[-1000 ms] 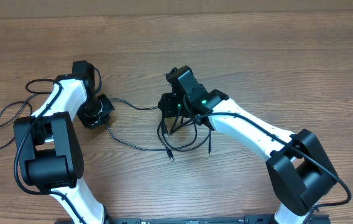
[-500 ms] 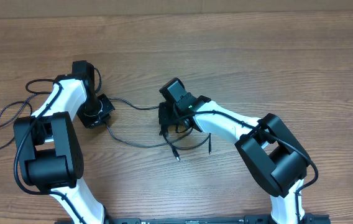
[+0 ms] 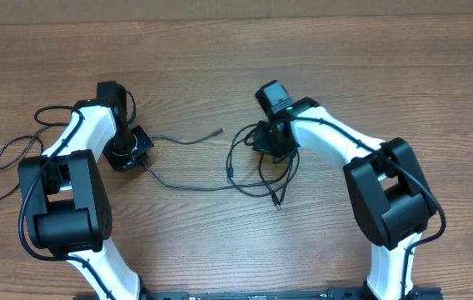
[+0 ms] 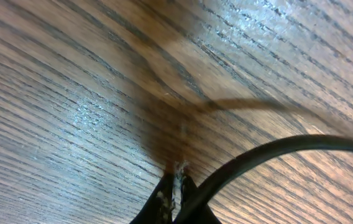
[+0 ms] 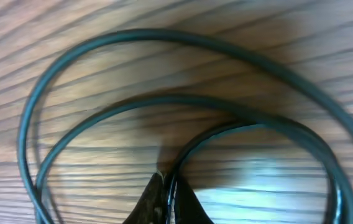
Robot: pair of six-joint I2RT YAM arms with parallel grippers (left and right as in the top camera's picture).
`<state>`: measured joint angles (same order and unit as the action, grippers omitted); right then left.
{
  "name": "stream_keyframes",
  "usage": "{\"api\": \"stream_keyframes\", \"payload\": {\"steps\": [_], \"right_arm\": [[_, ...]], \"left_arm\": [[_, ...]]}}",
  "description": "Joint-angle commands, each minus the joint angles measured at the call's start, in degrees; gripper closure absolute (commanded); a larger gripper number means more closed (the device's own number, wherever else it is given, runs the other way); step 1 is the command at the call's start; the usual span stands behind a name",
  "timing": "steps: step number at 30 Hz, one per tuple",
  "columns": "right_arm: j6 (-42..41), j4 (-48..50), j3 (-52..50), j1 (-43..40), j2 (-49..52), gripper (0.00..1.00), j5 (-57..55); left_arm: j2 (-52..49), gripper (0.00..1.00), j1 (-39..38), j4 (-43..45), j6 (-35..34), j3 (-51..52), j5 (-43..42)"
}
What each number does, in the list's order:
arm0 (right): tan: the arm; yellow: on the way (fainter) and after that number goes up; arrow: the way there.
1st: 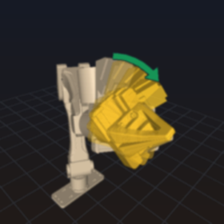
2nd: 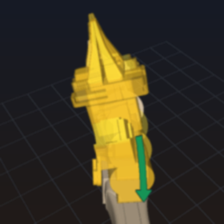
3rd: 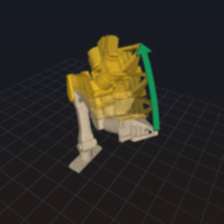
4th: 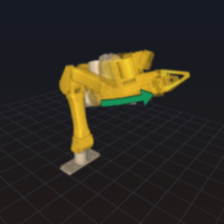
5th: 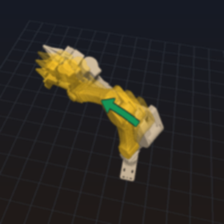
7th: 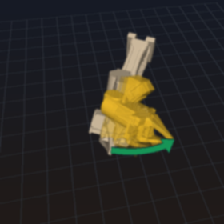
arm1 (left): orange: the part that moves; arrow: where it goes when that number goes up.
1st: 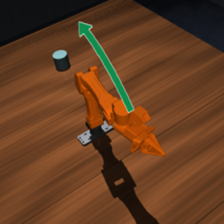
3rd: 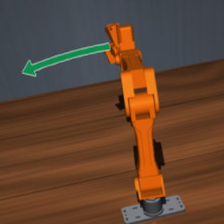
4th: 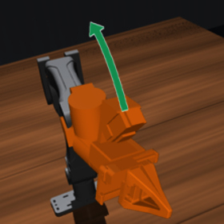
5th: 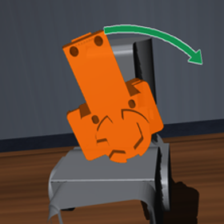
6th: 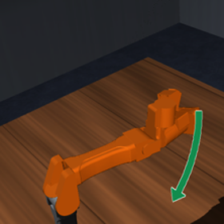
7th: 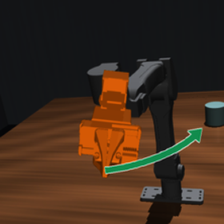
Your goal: Untangle cables
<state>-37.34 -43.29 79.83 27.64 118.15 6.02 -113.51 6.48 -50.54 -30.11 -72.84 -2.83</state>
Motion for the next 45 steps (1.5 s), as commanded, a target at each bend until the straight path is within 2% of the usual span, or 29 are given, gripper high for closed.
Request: {"api": "stream_keyframes", "payload": {"steps": [1,4,7,12,13,16,20,22,27,28,29,31,32,37,43,45], "right_arm": [[1.8,-1.3,1.3,-2.1,0.3,0.94,-0.4],[2.1,-2.8,1.3,-2.6,0.3,0.89,-0.4],[6.0,-3.1,1.3,-2.5,0.3,0.82,1.3],[15.0,-3.6,1.3,-2.5,0.2,0.57,5.7],[15.9,-3.7,1.4,-2.6,0.1,0.52,6.5],[16.9,-5.4,2.9,-3.2,-1.0,0.46,8.9],[16.9,-9.3,6.2,-5.2,-4.5,0.4,8.9],[16.9,-10.6,7.1,-6.7,-6.4,0.36,8.9],[16.8,-14.3,7.3,-12.8,-8.4,0.26,8.8],[16.8,-14.8,7.2,-14.0,-8.4,0.21,8.8],[16.8,-15.3,6.9,-15.5,-8.3,0.17,8.8],[16.8,-15.9,6.2,-18.3,-8.3,0.11,8.6],[16.8,-15.9,5.9,-19.5,-8.2,0.0,8.6],[16.8,-15.1,5.9,-23.7,-8.1,0.0,8.6],[16.8,-14.9,5.9,-25.8,-8.1,0.0,8.6],[16.8,-14.9,5.9,-25.8,-8.1,0.0,8.7]], "left_arm": [[-4.2,0.91,0.9,0.0,-1.2,3.5,2.8],[-4.2,0.91,0.9,0.0,-1.2,3.5,2.8],[-4.2,0.91,0.9,0.0,-1.2,3.5,2.8],[-4.2,0.94,0.9,0.0,-0.6,3.5,1.3],[-4.2,0.96,0.9,0.2,1.5,3.5,-0.1],[-4.2,0.96,0.9,-0.3,7.9,2.4,-4.2],[-4.0,0.96,1.0,-7.0,9.8,-2.5,-5.6],[-3.9,0.9,1.0,-11.0,9.8,-5.9,-5.7],[-3.9,0.66,0.5,-20.4,9.8,-13.1,-6.0],[-3.9,0.63,0.3,-21.4,9.8,-13.7,-6.0],[-3.9,0.55,0.2,-22.3,9.8,-14.2,-6.1],[-3.9,0.51,-0.1,-24.0,9.8,-14.9,-6.9],[-3.9,0.51,-0.1,-24.7,9.8,-15.1,-7.5],[-2.9,0.59,-0.2,-26.8,9.6,-16.2,-8.2],[5.4,0.59,-1.1,-27.5,7.5,-16.2,-8.7],[9.9,0.59,-1.7,-27.4,4.9,-16.2,-8.6]]}}
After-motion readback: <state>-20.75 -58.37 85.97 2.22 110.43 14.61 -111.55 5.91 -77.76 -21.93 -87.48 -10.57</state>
